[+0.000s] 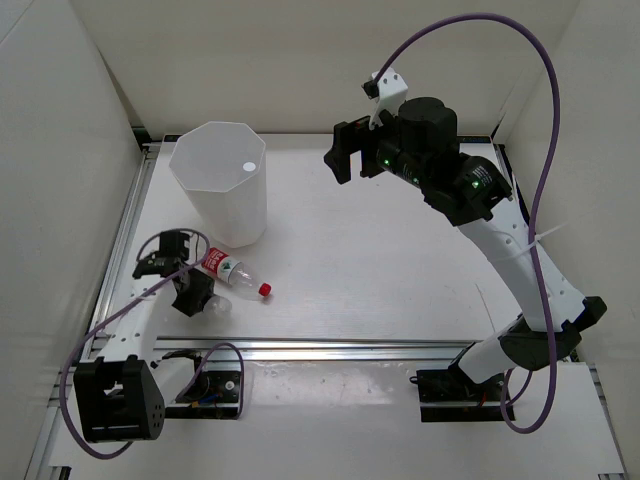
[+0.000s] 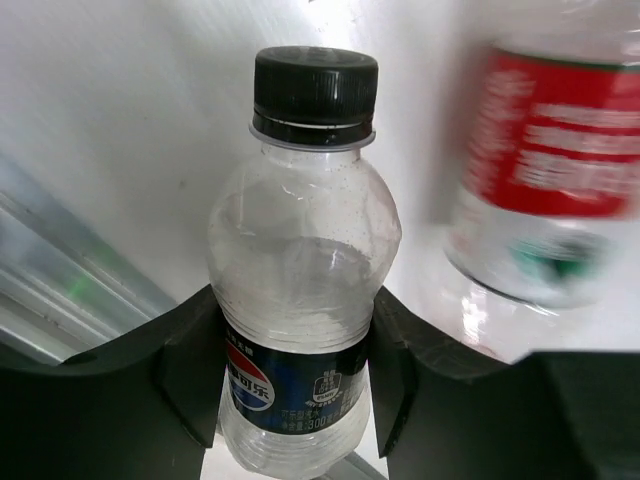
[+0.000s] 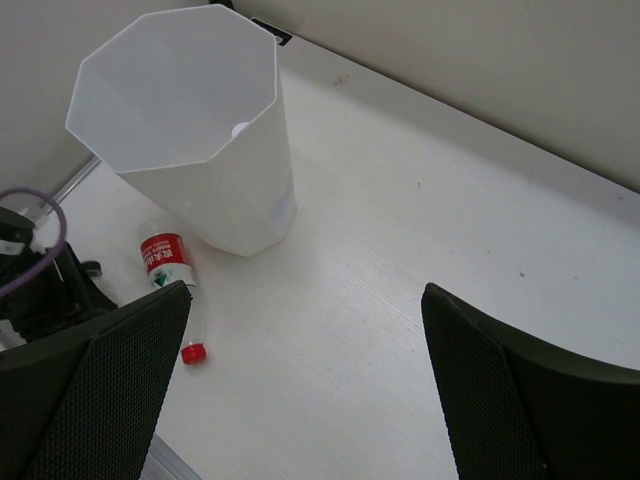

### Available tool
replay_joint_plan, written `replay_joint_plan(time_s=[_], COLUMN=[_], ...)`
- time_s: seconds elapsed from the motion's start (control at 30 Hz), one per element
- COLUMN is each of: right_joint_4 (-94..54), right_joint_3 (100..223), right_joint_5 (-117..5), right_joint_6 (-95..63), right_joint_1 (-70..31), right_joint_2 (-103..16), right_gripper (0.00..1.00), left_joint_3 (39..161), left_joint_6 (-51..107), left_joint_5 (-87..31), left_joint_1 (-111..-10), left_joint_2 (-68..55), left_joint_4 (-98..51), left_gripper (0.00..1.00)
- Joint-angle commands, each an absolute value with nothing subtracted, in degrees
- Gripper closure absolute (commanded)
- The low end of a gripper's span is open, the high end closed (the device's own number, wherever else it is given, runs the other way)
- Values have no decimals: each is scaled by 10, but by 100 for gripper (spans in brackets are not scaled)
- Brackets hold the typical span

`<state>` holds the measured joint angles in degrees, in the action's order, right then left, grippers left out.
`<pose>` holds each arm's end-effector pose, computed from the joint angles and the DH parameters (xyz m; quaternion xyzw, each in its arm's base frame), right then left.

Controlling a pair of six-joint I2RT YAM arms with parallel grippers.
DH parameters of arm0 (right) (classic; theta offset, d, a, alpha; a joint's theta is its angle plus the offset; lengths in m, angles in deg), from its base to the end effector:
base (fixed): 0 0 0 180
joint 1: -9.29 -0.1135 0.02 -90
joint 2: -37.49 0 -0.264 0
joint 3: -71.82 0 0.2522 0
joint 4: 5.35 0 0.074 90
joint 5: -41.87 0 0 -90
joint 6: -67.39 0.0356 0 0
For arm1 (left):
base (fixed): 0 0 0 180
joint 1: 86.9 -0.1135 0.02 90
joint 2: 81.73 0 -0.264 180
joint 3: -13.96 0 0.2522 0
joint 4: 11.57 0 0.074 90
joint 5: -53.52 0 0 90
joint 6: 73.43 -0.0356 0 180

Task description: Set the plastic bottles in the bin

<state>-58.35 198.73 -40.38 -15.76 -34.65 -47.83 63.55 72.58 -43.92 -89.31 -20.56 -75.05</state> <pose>0.2152 0.2007 0.5224 -0.2050 0.7456 0.2237 0.5932 0.1676 0.0117 0.1885 -0.4902 0.8595 -0.0011 0.1448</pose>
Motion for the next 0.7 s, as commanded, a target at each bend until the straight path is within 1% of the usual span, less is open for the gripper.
replay_joint_plan(time_s=[0.0,0.03,0.07,0.1,0.2,0.23,0.3,0.33,0.43,0.5,0.57,0.63,0.67], right_joint_4=[-573,-573,-573,-573,-573,-573,-573,-573,-573,-573,-573,-573,-573], right_joint_3=[1978,1978,1978,1978,1978,1983,1983,1989,1989,1989,1989,1983,1983], right_joint_5=[-393,-393,-393,-393,-400,-407,-419,-424,-430,-430,-430,-423,-418], right_joint_6=[-166,-165,-165,-165,-152,-152,-147,-147,-142,-142,-142,-142,-142], right_joint_1=[-345,-345,-345,-345,-345,-345,-345,-345,-345,-345,-345,-345,-345], right_joint_2=[-463,-463,-463,-463,-476,-476,-481,-486,-486,-486,-486,-486,-486], right_gripper=[0,0,0,0,0,0,0,0,0,0,0,0,0], left_joint_3=[796,835,874,951,1069,1140,1201,1241,1293,1329,1399,1448,1487], left_joint_6=[744,744,744,738,684,666,612,599,560,553,532,510,500], left_joint_5=[-503,-519,-537,-568,-621,-628,-640,-640,-634,-628,-622,-634,-642], left_joint_1=[-891,-891,-891,-891,-891,-891,-891,-891,-864,-836,-815,-779,-767], left_joint_2=[-255,-270,-276,-276,-251,-236,-182,-164,-91,-25,46,84,97], left_joint_4=[-860,-906,-917,-926,-922,-912,-882,-843,-765,-759,-753,-753,-753], left_gripper=[58,58,56,55,55,54,54,54,52,50,49,48,45])
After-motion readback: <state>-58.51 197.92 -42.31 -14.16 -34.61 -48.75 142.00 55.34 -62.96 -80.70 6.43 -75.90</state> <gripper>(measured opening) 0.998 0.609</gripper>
